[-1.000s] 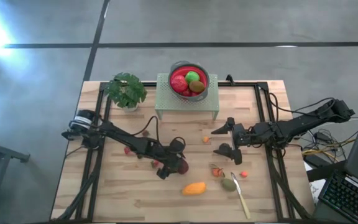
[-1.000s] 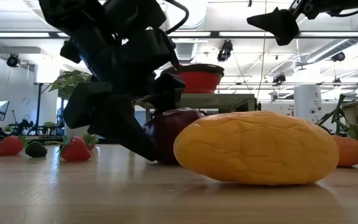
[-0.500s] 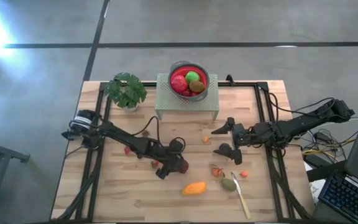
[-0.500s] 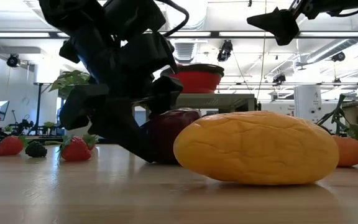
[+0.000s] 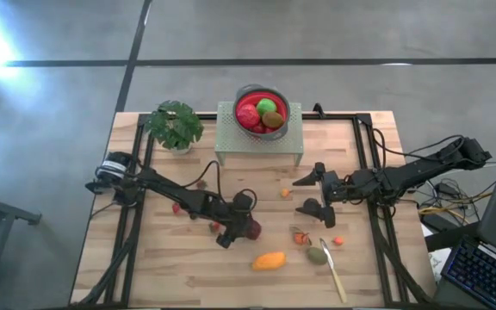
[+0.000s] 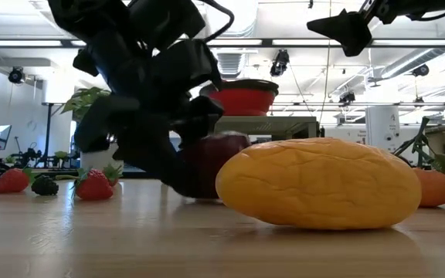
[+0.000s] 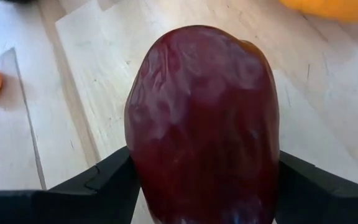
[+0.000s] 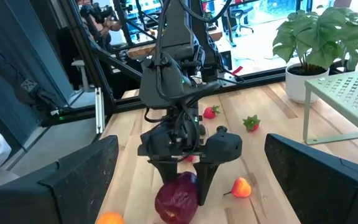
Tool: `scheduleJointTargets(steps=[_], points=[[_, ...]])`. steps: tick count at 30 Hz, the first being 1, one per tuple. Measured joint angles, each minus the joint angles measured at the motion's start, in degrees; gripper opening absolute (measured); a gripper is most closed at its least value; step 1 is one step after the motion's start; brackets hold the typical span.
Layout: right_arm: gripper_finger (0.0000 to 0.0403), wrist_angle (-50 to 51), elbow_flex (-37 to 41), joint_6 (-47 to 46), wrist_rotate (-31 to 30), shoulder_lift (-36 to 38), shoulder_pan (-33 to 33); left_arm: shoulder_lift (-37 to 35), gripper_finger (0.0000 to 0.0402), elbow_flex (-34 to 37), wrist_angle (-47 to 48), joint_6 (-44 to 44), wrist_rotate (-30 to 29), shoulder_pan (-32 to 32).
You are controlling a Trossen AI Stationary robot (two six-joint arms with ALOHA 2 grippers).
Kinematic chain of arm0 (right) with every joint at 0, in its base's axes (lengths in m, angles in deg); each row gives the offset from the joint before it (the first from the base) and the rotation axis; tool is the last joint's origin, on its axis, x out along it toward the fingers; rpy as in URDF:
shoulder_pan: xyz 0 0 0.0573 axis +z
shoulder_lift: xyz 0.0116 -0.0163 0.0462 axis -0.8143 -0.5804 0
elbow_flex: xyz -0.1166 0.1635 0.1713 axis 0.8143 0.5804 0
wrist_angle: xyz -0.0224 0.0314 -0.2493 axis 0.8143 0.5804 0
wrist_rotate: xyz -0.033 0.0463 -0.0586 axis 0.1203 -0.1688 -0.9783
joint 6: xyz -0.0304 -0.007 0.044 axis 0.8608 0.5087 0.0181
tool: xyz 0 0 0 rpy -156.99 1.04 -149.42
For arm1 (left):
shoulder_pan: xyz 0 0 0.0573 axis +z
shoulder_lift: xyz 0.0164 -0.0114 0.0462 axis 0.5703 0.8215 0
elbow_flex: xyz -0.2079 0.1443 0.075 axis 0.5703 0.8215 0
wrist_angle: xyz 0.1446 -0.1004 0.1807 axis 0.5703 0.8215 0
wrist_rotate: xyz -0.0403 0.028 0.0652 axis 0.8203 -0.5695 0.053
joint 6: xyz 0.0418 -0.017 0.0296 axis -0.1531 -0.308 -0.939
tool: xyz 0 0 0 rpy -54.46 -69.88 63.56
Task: Pick & Place Fruit
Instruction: Put the malay apple into the red strainer bowl on the shelf
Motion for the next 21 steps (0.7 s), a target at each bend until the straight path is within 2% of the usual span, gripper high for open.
scheduleJointTargets(steps=[3, 10, 21], points=[[0.0400, 0.03, 0.01, -0.01, 0.00, -0.02, 0.00, -1.76, 0.0286, 0.00, 0.57, 4.54, 0.15, 0.50], [0.0400, 0.12, 0.01, -0.02, 0.00, -0.02, -0.02, -9.65, 0.0285, -1.52, 9.21, 9.60, -0.38, 2.13], [0.0400, 0.17, 0.01, -0.02, -0.01, -0.04, -0.02, -19.73, 0.0285, -0.89, 9.73, 12.67, -2.05, 2.64]])
